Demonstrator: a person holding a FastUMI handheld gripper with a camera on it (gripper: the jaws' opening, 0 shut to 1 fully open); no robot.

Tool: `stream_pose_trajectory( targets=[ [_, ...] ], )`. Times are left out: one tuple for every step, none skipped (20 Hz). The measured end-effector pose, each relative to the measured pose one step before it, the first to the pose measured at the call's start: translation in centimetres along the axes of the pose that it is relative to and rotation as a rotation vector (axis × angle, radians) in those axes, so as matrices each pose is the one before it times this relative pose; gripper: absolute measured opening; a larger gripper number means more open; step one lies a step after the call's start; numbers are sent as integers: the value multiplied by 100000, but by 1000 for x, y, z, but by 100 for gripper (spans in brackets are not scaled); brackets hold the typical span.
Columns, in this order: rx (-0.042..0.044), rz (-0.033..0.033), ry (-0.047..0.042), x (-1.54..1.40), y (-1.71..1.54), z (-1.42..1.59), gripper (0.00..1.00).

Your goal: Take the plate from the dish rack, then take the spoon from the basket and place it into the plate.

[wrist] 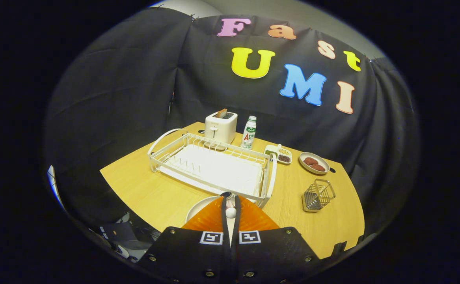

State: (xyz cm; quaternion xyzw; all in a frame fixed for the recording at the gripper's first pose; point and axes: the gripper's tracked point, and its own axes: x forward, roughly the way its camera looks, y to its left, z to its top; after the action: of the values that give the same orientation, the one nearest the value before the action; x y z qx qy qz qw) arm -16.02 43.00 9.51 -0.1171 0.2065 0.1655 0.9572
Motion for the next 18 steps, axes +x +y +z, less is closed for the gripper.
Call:
stream_pose_trajectory(
  targets=[
    [922, 563, 759, 345, 219, -666, 1],
    [873, 597, 678, 186, 285, -519, 1],
    [636, 384, 551, 314, 114, -351, 1],
    [528, 307, 614, 489, 58, -392, 1],
    [395, 676, 727, 387, 64, -350, 1],
    [268, 420, 715, 458, -21, -322, 1],
    [-83, 337, 643, 480, 41, -387, 1],
    [-113, 80, 452, 167, -29, -246, 1],
    [-194, 67, 422, 154, -141, -135, 0],
    [-245, 410, 153, 192, 102, -145, 1],
    [-374, 209, 18, 148, -77, -37, 0],
    [-562, -299, 268, 288, -221, -40, 3],
    [-691, 11, -92, -168, -122, -4, 6],
    [-630, -400, -472, 260, -50, 60, 10],
    [-154, -25, -450, 36, -63, 226, 12],
    [-85, 306, -264, 26, 23, 9, 12],
    [-92, 107, -54, 8, -69, 108, 12],
    [-86, 77, 30, 30, -81, 19, 13]
  ],
)
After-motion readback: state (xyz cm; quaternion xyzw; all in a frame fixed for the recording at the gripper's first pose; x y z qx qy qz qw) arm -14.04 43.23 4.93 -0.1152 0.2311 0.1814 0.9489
